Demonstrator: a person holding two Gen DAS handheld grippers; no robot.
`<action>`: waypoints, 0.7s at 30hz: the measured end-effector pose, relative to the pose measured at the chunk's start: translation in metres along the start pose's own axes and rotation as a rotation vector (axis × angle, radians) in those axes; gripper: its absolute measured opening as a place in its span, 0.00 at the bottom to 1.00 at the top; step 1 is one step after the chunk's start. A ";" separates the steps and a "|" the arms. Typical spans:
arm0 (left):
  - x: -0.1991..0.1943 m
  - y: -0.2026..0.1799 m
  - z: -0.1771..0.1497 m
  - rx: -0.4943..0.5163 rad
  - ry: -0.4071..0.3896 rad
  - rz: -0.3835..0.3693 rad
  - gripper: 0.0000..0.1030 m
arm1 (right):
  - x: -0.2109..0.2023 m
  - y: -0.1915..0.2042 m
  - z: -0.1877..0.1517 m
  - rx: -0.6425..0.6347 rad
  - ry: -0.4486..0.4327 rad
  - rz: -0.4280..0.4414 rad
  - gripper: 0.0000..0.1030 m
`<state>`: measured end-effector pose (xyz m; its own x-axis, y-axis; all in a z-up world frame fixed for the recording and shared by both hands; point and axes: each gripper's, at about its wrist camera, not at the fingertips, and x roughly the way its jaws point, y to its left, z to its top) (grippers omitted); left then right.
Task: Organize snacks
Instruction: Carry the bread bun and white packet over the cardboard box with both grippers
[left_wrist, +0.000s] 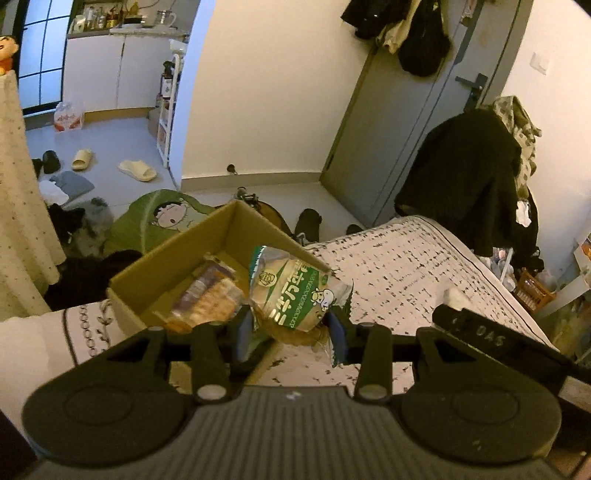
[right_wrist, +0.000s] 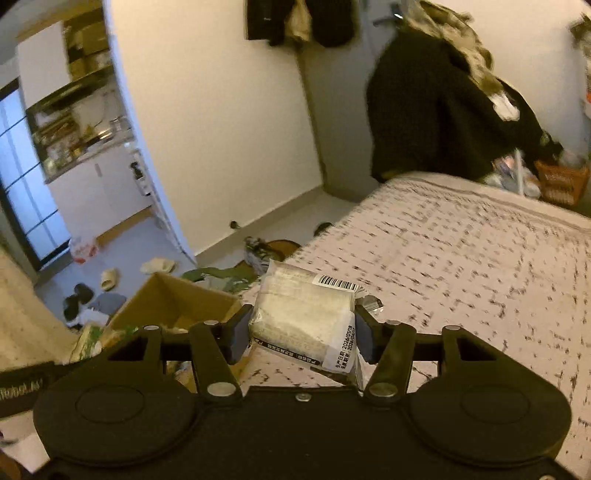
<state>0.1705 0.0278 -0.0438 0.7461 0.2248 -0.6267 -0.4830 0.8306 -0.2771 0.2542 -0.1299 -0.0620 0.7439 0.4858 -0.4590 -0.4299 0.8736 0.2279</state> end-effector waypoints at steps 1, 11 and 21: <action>-0.001 0.003 0.001 -0.004 0.002 -0.001 0.41 | -0.001 0.004 0.000 -0.011 -0.002 0.001 0.53; -0.021 0.031 0.014 -0.028 -0.052 0.005 0.41 | -0.009 0.034 -0.003 -0.066 -0.028 0.069 0.53; -0.021 0.057 0.030 -0.046 -0.092 0.011 0.41 | -0.001 0.044 0.003 -0.047 -0.053 0.122 0.53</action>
<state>0.1408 0.0861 -0.0248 0.7786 0.2815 -0.5609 -0.5103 0.8042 -0.3047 0.2364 -0.0918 -0.0488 0.7100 0.5903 -0.3840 -0.5413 0.8063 0.2384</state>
